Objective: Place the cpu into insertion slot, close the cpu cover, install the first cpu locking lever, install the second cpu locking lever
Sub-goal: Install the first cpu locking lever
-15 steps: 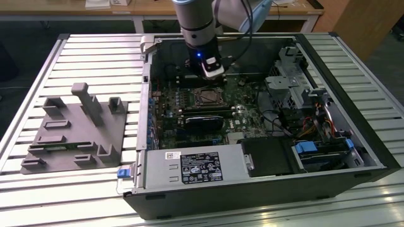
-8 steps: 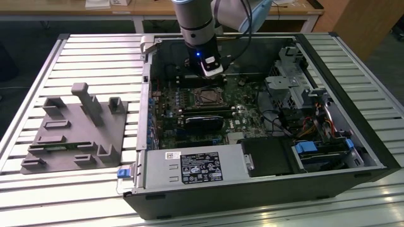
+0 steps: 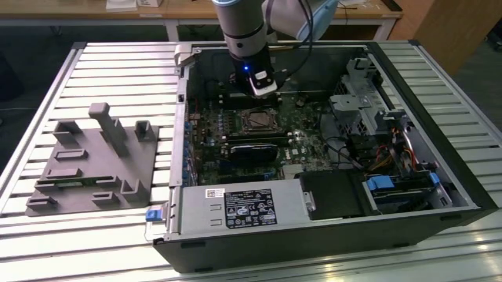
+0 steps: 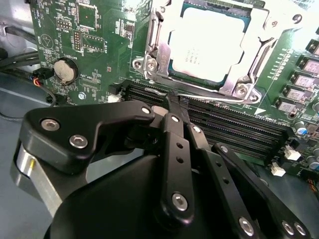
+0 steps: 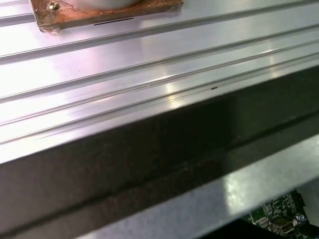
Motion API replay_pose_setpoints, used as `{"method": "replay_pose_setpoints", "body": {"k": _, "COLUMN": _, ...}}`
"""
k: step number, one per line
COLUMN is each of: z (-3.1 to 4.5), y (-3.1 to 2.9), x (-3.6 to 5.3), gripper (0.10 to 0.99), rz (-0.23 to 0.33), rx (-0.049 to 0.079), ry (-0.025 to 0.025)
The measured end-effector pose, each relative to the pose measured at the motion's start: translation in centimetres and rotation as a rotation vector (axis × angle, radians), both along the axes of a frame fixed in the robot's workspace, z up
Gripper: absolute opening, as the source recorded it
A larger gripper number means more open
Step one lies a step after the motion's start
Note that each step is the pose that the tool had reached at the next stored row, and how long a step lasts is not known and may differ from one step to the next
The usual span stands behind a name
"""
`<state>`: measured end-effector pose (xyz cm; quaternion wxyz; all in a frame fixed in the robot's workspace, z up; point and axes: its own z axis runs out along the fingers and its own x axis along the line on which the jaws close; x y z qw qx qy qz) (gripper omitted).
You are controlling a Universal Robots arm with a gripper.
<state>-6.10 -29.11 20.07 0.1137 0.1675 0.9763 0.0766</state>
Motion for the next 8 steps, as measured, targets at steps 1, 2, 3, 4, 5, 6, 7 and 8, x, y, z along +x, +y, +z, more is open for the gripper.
{"method": "replay_pose_setpoints", "body": {"k": 1, "z": -0.03, "y": 0.00, "x": 0.00, "gripper": 0.106, "rz": 0.000, "rx": 0.000, "ry": -0.0003}}
{"method": "replay_pose_setpoints", "body": {"k": 2, "z": -0.06, "y": 0.00, "x": 0.00, "gripper": 0.106, "rz": 0.000, "rx": 0.000, "ry": -0.0003}}
{"method": "replay_pose_setpoints", "body": {"k": 3, "z": -0.09, "y": 0.01, "x": 0.00, "gripper": 0.106, "rz": 0.000, "rx": 0.000, "ry": -0.0003}}
{"method": "replay_pose_setpoints", "body": {"k": 4, "z": -0.11, "y": 0.00, "x": 0.00, "gripper": 0.106, "rz": 0.000, "rx": 0.000, "ry": -0.0003}}
{"method": "replay_pose_setpoints", "body": {"k": 5, "z": -0.15, "y": 0.00, "x": 0.00, "gripper": 0.106, "rz": 0.000, "rx": 0.000, "ry": -0.0002}}
{"method": "replay_pose_setpoints", "body": {"k": 6, "z": -0.18, "y": 0.00, "x": 0.00, "gripper": 0.106, "rz": -0.001, "rx": 0.000, "ry": -0.0002}}
{"method": "replay_pose_setpoints", "body": {"k": 7, "z": -0.21, "y": 0.00, "x": 0.00, "gripper": 0.106, "rz": -0.001, "rx": -0.001, "ry": -0.0002}}
{"method": "replay_pose_setpoints", "body": {"k": 8, "z": -0.24, "y": 0.00, "x": 0.00, "gripper": 0.106, "rz": -0.001, "rx": -0.001, "ry": -0.0002}}
